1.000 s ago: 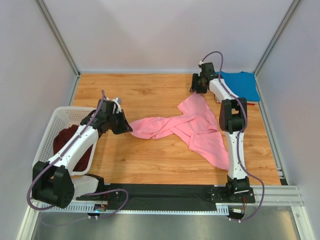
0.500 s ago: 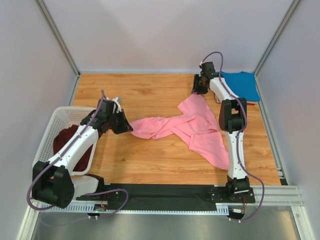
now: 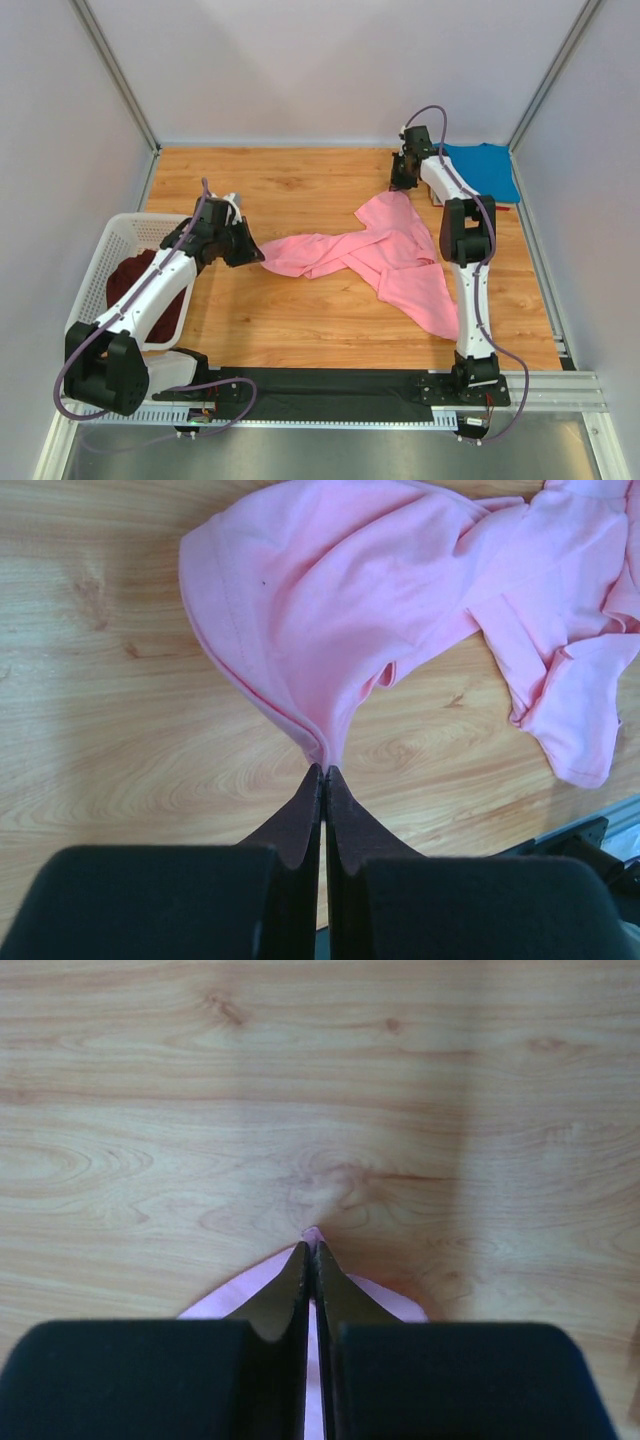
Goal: Fold and stack the t-shirts
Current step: Flatten the tshirt out
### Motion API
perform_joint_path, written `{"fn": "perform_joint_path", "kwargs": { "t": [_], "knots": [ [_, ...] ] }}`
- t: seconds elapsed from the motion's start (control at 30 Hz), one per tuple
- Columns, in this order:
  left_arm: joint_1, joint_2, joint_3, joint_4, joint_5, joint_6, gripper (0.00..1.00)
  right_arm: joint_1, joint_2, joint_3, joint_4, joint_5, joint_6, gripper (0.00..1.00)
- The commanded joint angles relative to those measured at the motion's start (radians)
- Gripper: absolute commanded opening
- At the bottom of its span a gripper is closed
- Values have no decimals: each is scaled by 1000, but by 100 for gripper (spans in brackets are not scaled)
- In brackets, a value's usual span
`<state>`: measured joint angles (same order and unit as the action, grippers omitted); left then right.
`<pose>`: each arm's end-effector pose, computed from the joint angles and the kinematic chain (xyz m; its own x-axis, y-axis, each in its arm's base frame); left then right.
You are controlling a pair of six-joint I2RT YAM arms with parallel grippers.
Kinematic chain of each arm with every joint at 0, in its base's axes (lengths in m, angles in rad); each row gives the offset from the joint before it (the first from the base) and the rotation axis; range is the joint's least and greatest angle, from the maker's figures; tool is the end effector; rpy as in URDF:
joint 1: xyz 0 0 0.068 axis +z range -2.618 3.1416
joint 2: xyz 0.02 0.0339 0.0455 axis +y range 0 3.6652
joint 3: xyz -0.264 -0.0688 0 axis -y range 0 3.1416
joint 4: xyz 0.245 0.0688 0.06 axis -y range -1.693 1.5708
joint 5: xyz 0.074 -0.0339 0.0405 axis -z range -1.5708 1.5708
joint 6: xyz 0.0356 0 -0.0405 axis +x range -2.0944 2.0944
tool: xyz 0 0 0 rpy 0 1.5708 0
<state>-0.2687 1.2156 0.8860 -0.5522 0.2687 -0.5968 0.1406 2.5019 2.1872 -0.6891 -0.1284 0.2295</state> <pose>0.2369 -0.0750 0.2549 -0.8508 -0.3277 -0.4107 -0.0719 0.8469 -0.5268 0.5361 0.0805 0.1601 -0.8604 0.1061 -0.4984 -0.0117 0.9737 0.2274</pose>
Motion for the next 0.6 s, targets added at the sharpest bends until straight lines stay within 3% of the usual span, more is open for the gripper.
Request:
{"fn": "perform_joint_path", "kwargs": {
  "t": [0.0,0.2,0.33,0.57],
  "knots": [
    [-3,1,44,32,18,-18,0,-1,-81,-26,-30,22,-33,0],
    [-1,5,218,-81,-98,3,0,1,-288,-18,-93,191,-19,0],
    [0,-1,410,-175,-224,5,0,-1,-538,-88,-109,300,-38,0],
    [16,-70,548,-227,-243,-54,0,-1,-960,-207,-104,470,-33,0]
  ]
}}
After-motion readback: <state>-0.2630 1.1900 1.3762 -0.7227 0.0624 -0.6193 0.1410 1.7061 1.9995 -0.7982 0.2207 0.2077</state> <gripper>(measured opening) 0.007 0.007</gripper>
